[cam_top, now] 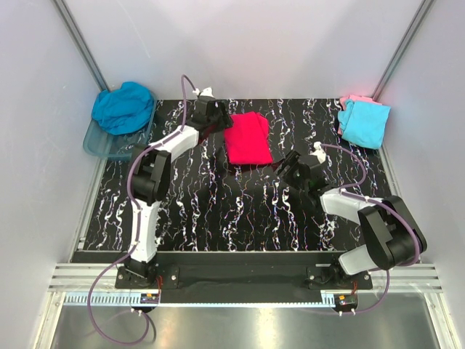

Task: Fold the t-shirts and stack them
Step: Neatly place the folded tshirt to the corner

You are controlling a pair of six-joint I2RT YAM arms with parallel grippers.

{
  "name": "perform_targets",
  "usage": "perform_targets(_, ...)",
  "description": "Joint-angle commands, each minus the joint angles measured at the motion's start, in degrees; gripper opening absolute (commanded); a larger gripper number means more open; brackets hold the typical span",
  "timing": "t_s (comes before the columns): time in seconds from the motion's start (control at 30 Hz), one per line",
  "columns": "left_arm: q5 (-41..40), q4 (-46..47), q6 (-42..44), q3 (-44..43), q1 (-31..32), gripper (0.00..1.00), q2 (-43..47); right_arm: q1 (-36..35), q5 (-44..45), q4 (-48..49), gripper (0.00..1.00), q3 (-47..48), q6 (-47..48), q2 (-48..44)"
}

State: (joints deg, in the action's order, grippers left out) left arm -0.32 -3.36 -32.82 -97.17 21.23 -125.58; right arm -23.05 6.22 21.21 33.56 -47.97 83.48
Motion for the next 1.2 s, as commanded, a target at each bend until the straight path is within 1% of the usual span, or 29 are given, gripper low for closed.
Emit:
perform_targets(0.0,3.57,2.56,0.39,-4.96,-0.32,0.64,-1.59,-0.33,-0.94,3.31,0.8,0.63,-0.73,-1.31)
perform_targets(0.03,4.44,2.56,0.13,-5.57,-0.4,0.6,-2.64,-0.42,-1.29,3.4,0.79,0.63,-0.9,-1.22)
perform_targets(0.17,6.29,2.65,0.21,-9.35,-0.4,0.52,-5.28,-0.33,-1.74,3.75,0.79,0.19,-1.34,-1.65)
perform_targets(0.27,7.34,2.04,0.91,-11.98,-0.4,0.5,-7.48,-0.33,-1.56,3.75,0.79,-0.25,-1.25,-2.71)
perform_targets(0.47,8.93,2.12,1.18,-14.28,-0.58,0.48,-9.68,-0.33,-1.21,3.66,0.78,-0.52,-0.99,-3.85)
perform_targets(0.57,10.68,3.09,0.65,-14.19,-0.84,0.35,-9.77,-0.33,-1.73,3.66,0.77,-0.08,-1.17,-2.72)
perform_targets(0.6,11.21,4.48,0.48,-14.11,-0.84,0.24,-9.42,-0.33,-1.91,3.66,0.77,0.01,-1.25,-2.45)
perform_targets(0.73,15.95,6.95,-0.14,-14.37,-0.84,0.0,-8.37,-0.42,-2.18,4.01,0.75,0.36,-1.43,-1.31)
perform_targets(0.9,23.59,11.51,-1.54,-16.21,-0.84,0.0,-8.62,-0.42,-2.35,4.1,0.74,0.45,-1.43,-1.04)
perform_targets(0.97,28.86,14.67,-3.3,-17.44,-0.93,0.0,-9.33,-0.42,-2.26,4.1,0.74,0.54,-1.34,-1.04)
perform_targets(1.03,33.52,17.05,-5.93,-18.14,-1.02,0.0,-10.82,-0.42,-2.26,4.1,0.74,0.54,-1.34,-1.04)
perform_targets(1.17,42.05,25.31,-12.96,-21.74,-1.46,0.0,-14.77,-0.33,-2.18,4.01,0.73,0.54,-1.25,-0.95)
